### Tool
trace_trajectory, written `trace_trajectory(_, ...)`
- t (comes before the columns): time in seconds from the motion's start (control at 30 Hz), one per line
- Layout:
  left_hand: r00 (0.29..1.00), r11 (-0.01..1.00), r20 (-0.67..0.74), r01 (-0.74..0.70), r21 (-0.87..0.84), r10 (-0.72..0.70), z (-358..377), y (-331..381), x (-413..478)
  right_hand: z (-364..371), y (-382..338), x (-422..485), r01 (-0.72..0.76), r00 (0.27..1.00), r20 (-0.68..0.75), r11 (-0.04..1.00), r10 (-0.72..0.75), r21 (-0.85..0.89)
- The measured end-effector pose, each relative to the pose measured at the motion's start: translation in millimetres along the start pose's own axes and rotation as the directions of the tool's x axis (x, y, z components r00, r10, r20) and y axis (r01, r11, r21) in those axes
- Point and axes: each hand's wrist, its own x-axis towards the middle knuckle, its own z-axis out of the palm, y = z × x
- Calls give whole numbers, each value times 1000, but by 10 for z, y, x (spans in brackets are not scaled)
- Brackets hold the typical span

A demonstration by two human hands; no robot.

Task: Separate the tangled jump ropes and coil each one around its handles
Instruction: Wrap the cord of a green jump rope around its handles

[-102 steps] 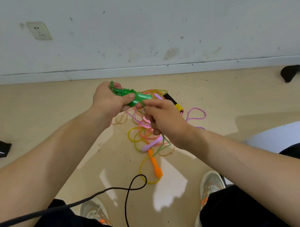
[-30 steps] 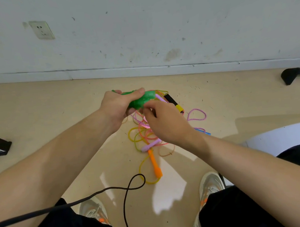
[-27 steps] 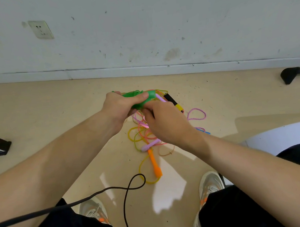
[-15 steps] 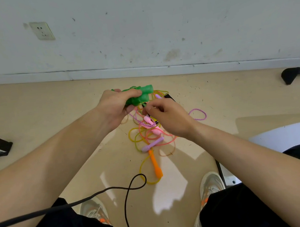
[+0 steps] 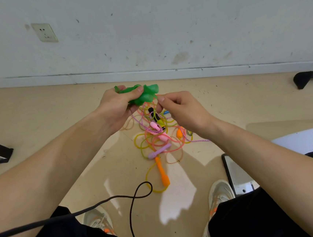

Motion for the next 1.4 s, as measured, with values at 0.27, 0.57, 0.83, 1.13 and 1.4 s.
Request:
trace_trajectory(0.27,983,998,176,50,37,-55,-20,45,-73,-71,94,11,-110,985,146,987,93,118)
trace_trajectory(0.57,928,985,349,82,155,-132,-55,86,-95,-73,114,1,73,995,72,995,-68,-72)
trace_trajectory(0.83,904,974,393,89,208,-166,-81,120,-127,-61,125,31,123,992,57,982,-116,-146)
trace_trajectory(1.13,919,983,371,76,166,-133,-11,-28,-203,-68,145,18,94,994,-24,968,-103,-232)
trace_trajectory(1.4,899,968,424,0,250,-110,-50,-14,-226,-104,143,64,85,995,71,937,-64,-340)
